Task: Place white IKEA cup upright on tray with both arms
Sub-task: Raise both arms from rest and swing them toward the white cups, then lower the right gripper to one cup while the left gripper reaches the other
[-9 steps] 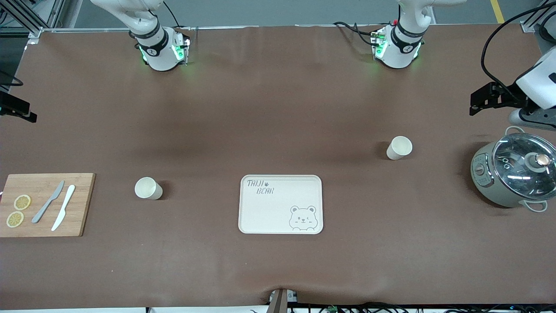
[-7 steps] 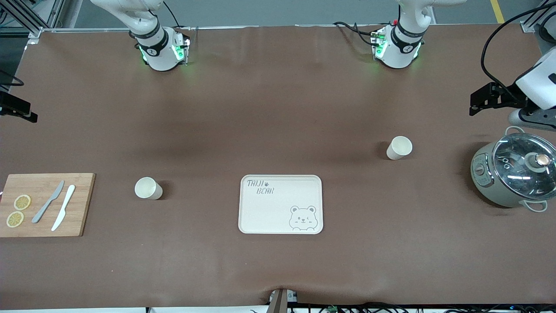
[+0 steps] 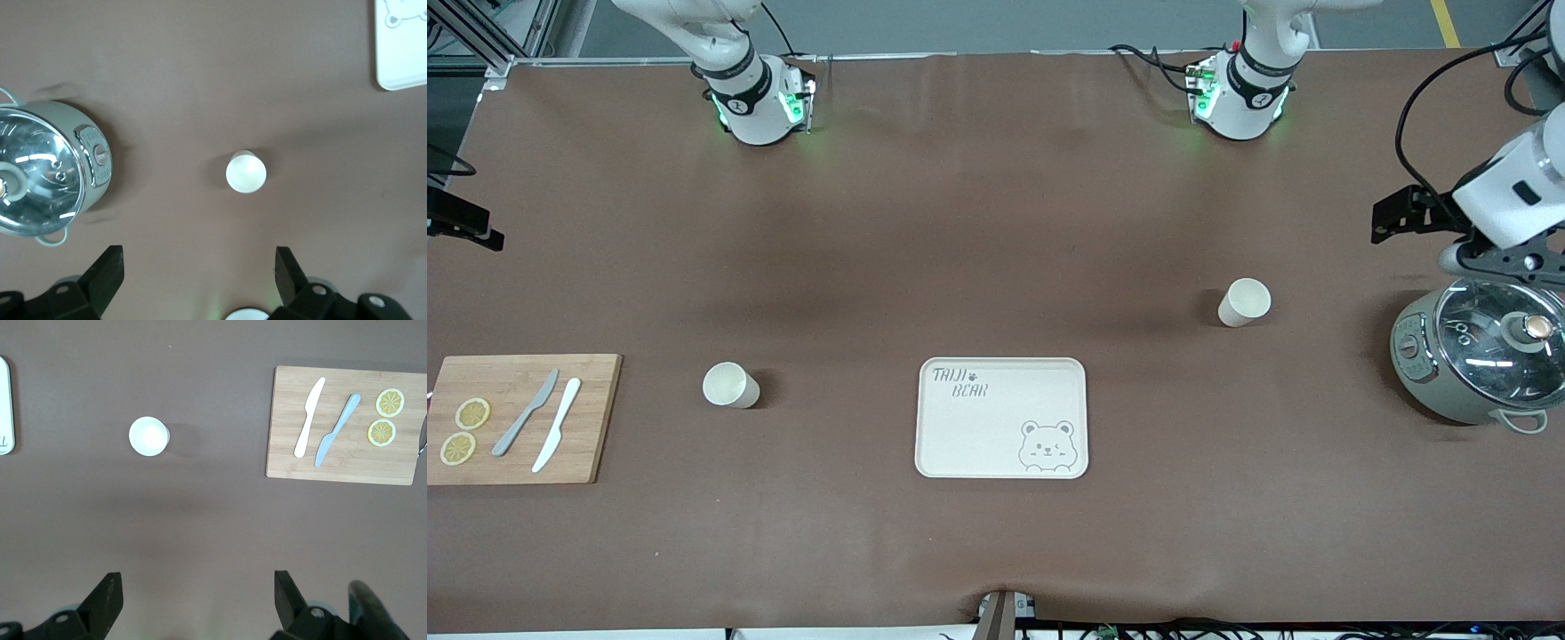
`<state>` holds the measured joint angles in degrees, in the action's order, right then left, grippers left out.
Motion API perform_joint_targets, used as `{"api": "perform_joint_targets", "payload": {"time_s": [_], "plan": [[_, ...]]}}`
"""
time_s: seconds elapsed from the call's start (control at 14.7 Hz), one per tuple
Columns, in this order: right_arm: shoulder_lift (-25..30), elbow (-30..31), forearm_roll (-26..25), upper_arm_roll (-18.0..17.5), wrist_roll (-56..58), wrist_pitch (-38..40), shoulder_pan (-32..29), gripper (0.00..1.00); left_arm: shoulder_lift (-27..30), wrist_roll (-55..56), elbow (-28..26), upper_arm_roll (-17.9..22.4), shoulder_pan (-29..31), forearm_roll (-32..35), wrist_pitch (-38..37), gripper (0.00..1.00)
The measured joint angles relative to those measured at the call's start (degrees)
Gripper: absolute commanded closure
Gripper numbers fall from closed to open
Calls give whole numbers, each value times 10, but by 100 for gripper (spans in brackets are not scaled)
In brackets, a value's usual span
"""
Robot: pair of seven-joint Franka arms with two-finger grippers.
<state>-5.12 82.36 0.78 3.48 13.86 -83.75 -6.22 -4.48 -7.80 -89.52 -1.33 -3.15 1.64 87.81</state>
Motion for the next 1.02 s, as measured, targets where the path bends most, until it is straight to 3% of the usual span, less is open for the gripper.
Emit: {"api": "perform_joint_targets", "payload": {"time_s": [0.41, 0.68, 1.02], "plan": [[-8, 7, 1, -1, 0, -15, 3, 0, 51, -43, -244, 0, 25, -7, 230, 0], [-38, 45, 3, -2, -1, -92, 29, 0, 65, -44, -335, -1, 24, -7, 324, 0], [-68, 127, 47, -1, -9, -197, 42, 0, 66, -44, -422, -2, 24, -7, 439, 0]]}}
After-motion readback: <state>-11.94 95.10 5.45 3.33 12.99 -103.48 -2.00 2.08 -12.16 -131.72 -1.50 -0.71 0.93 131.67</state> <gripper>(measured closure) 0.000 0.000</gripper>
